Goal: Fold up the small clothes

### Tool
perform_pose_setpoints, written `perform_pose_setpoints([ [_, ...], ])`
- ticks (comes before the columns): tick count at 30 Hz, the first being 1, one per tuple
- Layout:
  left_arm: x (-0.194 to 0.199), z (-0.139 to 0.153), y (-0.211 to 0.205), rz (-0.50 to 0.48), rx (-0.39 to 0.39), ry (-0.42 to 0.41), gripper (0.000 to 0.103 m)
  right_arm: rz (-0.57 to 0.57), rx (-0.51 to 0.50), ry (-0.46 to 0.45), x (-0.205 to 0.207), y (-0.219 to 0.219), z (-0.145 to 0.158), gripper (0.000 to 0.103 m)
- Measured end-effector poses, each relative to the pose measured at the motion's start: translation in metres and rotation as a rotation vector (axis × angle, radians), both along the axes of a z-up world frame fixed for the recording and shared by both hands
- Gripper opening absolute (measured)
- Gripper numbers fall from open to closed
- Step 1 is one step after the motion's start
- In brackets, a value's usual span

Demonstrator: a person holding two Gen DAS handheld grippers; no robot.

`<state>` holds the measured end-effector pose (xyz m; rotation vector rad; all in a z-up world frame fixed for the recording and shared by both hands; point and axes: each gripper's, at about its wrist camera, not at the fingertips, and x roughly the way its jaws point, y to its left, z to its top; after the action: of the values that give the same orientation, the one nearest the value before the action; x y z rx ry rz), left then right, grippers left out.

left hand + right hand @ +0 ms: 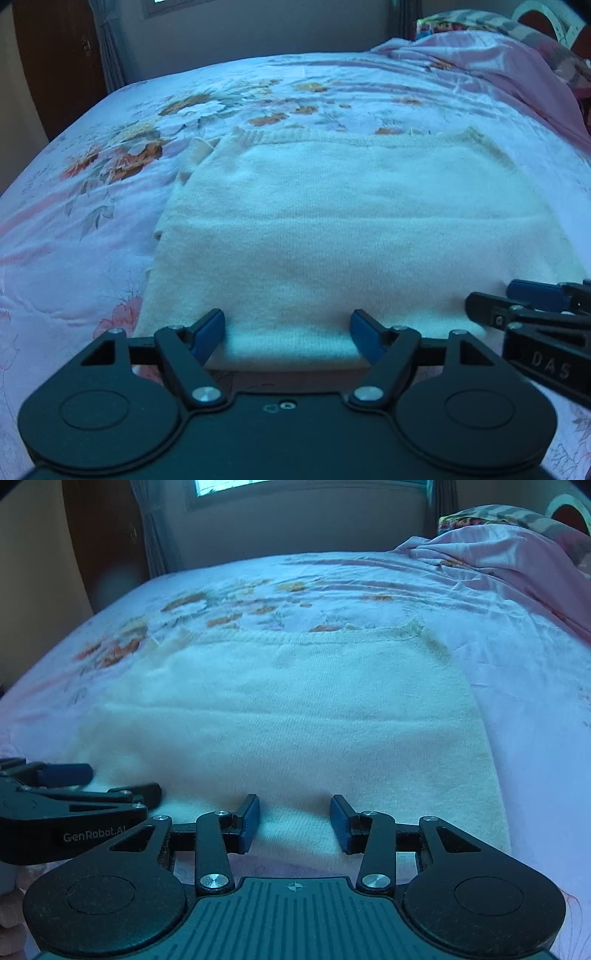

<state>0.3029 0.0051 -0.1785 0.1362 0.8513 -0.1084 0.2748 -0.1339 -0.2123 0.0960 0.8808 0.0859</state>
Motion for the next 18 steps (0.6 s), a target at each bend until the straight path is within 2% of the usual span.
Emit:
perform_pose_setpoints([
  [3,0.001,-0.002,0.006,0.023,-0.02,0.007,0.073,-0.024,-0.028,-0.04,-0.006,-0.005,0.003,0.042],
  [5,0.002,-0.005,0.004,0.002,0.01,0.005,0.075,-0.013,-0.042,0.005,-0.003,-0.01,-0.007,0.042],
  [10,0.0,0.005,0.015,0.032,-0.023,-0.001,0.073,-0.049,-0.029,-0.023,-0.012,-0.026,0.006,0.043],
  [15,0.006,0.002,0.03,0.068,-0.012,0.017,0.074,-0.075,-0.037,0.007,-0.015,-0.04,0.005,0.043],
  [18,0.007,0.006,0.037,0.085,-0.035,0.02,0.073,-0.11,0.026,-0.026,-0.02,-0.046,0.015,0.043],
])
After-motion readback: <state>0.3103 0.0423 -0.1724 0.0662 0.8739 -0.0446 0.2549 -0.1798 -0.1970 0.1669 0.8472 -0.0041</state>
